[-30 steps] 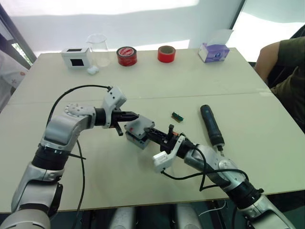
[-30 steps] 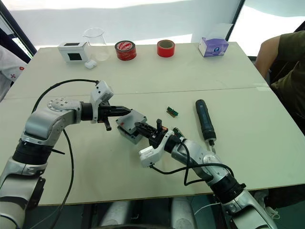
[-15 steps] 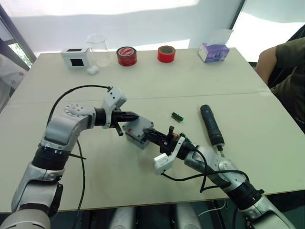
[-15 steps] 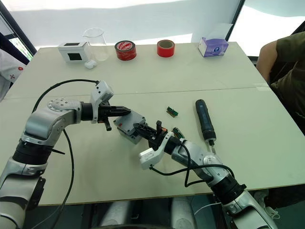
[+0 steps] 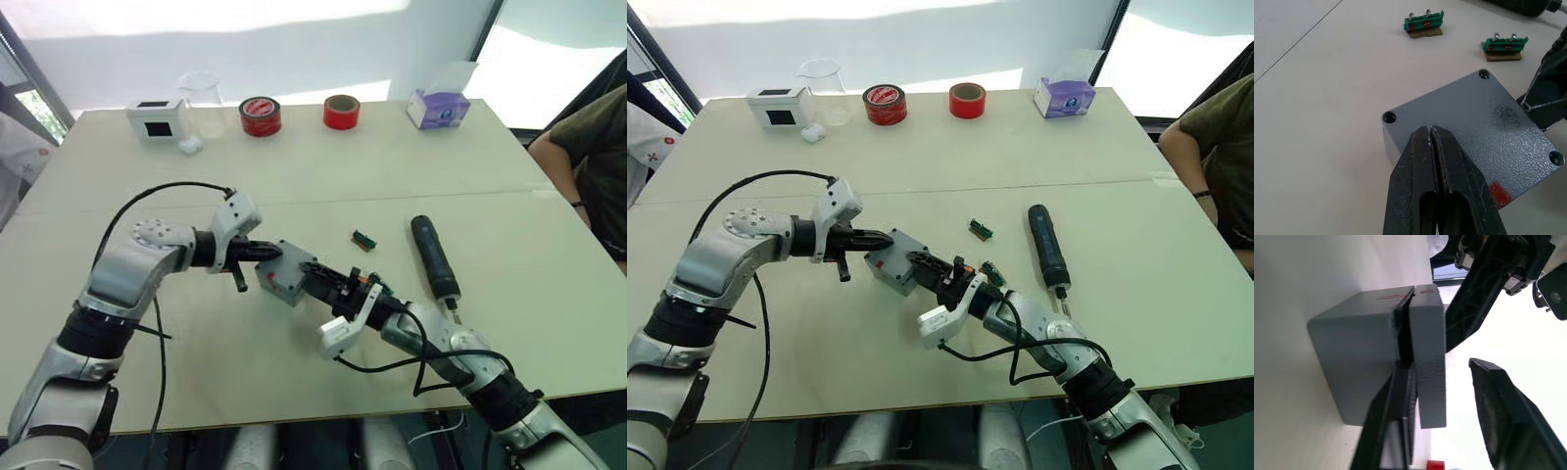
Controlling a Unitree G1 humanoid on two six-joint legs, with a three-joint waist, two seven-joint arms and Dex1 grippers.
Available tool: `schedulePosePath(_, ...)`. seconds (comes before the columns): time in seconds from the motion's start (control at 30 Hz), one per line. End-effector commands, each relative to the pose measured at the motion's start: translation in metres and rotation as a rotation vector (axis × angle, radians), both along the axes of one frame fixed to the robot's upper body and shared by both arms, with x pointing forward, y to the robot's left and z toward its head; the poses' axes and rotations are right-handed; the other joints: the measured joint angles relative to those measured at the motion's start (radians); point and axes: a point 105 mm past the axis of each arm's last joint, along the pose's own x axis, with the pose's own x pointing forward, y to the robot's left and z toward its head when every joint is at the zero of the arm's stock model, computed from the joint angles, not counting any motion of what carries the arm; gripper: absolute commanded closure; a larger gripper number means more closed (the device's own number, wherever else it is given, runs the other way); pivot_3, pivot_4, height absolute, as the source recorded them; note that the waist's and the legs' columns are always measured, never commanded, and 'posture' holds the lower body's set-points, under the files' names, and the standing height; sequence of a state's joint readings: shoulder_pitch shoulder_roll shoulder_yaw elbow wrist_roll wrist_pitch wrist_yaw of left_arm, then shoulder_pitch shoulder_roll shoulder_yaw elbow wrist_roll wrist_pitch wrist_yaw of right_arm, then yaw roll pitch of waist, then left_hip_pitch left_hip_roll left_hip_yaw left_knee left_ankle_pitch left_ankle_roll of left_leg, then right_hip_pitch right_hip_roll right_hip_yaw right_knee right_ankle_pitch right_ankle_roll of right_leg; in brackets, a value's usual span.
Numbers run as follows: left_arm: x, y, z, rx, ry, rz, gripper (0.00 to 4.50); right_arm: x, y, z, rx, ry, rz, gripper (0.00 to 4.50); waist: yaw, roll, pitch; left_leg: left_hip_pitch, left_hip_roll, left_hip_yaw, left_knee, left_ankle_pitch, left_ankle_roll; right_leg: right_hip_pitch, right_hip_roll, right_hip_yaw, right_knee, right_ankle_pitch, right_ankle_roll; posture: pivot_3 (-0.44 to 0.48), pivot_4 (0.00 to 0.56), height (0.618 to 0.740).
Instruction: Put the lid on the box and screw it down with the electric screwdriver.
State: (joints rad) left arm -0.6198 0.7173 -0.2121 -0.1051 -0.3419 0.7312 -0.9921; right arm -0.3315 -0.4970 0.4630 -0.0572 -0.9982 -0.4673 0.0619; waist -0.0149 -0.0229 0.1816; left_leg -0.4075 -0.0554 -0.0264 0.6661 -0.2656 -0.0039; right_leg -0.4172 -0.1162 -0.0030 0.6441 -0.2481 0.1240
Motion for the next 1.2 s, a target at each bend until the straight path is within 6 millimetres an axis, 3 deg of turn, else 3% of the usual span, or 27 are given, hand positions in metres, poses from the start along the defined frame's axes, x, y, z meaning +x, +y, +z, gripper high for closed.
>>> schedulePosePath(0.03,-0.006,0.002,-0.019,0.079,0.028,-0.021,4.50,-0.002,0.000,-0.004,-0.015,0.010,0.005,1.02,0.000,0.000,0.000,0.003,0.000,0.000,0.000,-0.001,0.002,0.003,0.000,0.000,-0.001,-0.001,0.000,0.000,0.150,0.740)
schedulePosePath(0.07,-0.005,0.003,-0.025,0.098,0.034,-0.009,4.50,-0.002,-0.001,-0.003,-0.016,0.011,0.003,0.67,0.000,0.000,0.000,0.007,0.000,0.000,-0.001,-0.003,0.005,0.007,0.000,0.000,-0.002,-0.001,0.000,0.000,0.150,0.740)
schedulePosePath(0.17,-0.003,0.006,-0.041,0.122,0.050,0.010,4.50,-0.004,-0.007,0.005,-0.007,0.004,0.000,0.67,0.001,0.002,-0.002,0.018,0.001,-0.001,-0.004,-0.005,0.009,0.020,0.001,-0.001,-0.007,-0.002,0.000,0.000,0.150,0.740)
schedulePosePath(0.6,-0.006,0.008,-0.055,0.131,0.059,0.016,4.50,-0.029,-0.024,0.029,0.092,0.110,0.012,0.67,0.003,0.006,-0.010,0.019,0.001,-0.002,-0.003,-0.007,0.012,0.024,0.000,-0.001,-0.012,-0.002,0.000,0.000,0.150,0.740)
schedulePosePath(0.73,-0.005,0.003,-0.044,0.044,0.057,0.022,4.50,-0.029,-0.033,0.034,0.304,0.384,-0.035,1.51,0.003,0.006,-0.012,0.020,0.001,-0.002,-0.003,-0.008,0.013,0.025,0.000,-0.001,-0.012,-0.002,0.001,0.000,0.150,0.740)
schedulePosePath(0.87,0.006,0.008,0.018,-0.304,-0.041,0.116,4.50,-0.022,-0.040,0.038,0.550,0.706,-0.073,3.07,0.004,0.005,-0.011,0.019,0.002,-0.003,-0.003,-0.008,0.013,0.025,0.000,-0.002,-0.012,-0.002,0.001,0.000,0.150,0.740)
schedulePosePath(0.97,0.007,0.029,0.027,-0.329,-0.042,0.189,4.50,-0.021,-0.040,0.029,0.608,0.923,-0.119,4.38,0.003,0.005,-0.011,0.016,0.002,-0.003,-0.003,-0.008,0.013,0.021,0.000,-0.002,-0.012,-0.002,0.001,0.000,0.150,0.740)
schedulePosePath(1.07,0.008,0.042,0.026,-0.289,-0.043,0.230,4.50,-0.025,-0.035,0.020,0.594,1.071,-0.140,4.48,0.003,0.005,-0.010,0.016,0.002,-0.003,-0.004,-0.008,0.013,0.020,0.000,-0.002,-0.012,-0.002,0.001,0.000,0.150,0.740)
schedulePosePath(1.2,0.013,0.054,0.005,-0.147,-0.039,0.258,4.50,-0.030,-0.025,0.004,0.556,1.275,-0.164,4.48,0.006,0.005,-0.010,0.016,0.002,-0.003,-0.004,-0.008,0.013,0.020,0.000,-0.002,-0.012,-0.002,0.001,0.000,0.150,0.740)
